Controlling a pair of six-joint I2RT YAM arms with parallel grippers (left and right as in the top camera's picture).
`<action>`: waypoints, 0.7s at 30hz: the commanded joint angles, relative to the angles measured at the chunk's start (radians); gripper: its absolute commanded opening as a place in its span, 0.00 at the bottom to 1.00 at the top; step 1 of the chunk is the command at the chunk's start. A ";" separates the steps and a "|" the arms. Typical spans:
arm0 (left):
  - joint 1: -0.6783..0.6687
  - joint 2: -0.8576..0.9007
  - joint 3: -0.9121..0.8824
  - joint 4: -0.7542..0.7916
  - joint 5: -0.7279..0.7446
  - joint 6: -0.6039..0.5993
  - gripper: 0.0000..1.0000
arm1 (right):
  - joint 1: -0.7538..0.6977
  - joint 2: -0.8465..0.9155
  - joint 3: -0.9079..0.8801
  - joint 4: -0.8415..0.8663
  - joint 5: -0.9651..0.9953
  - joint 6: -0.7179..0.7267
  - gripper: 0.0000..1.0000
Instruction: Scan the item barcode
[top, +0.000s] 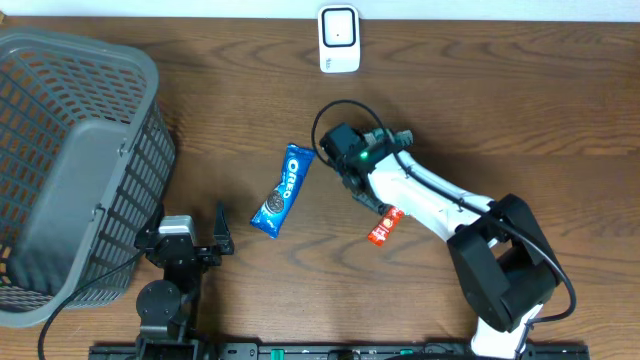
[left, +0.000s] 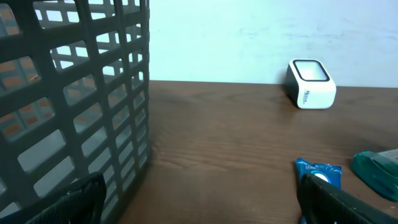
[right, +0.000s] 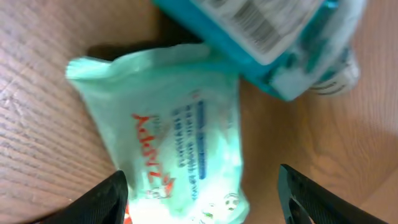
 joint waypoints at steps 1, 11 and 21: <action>-0.003 0.000 -0.017 -0.016 -0.023 0.013 0.98 | 0.023 -0.019 -0.071 0.032 0.030 0.021 0.74; -0.003 0.007 -0.017 -0.052 -0.023 0.013 0.98 | 0.042 -0.002 -0.182 0.170 0.074 0.072 0.58; -0.003 0.007 -0.017 -0.052 -0.023 0.014 0.98 | 0.038 0.032 -0.172 0.196 0.027 0.211 0.04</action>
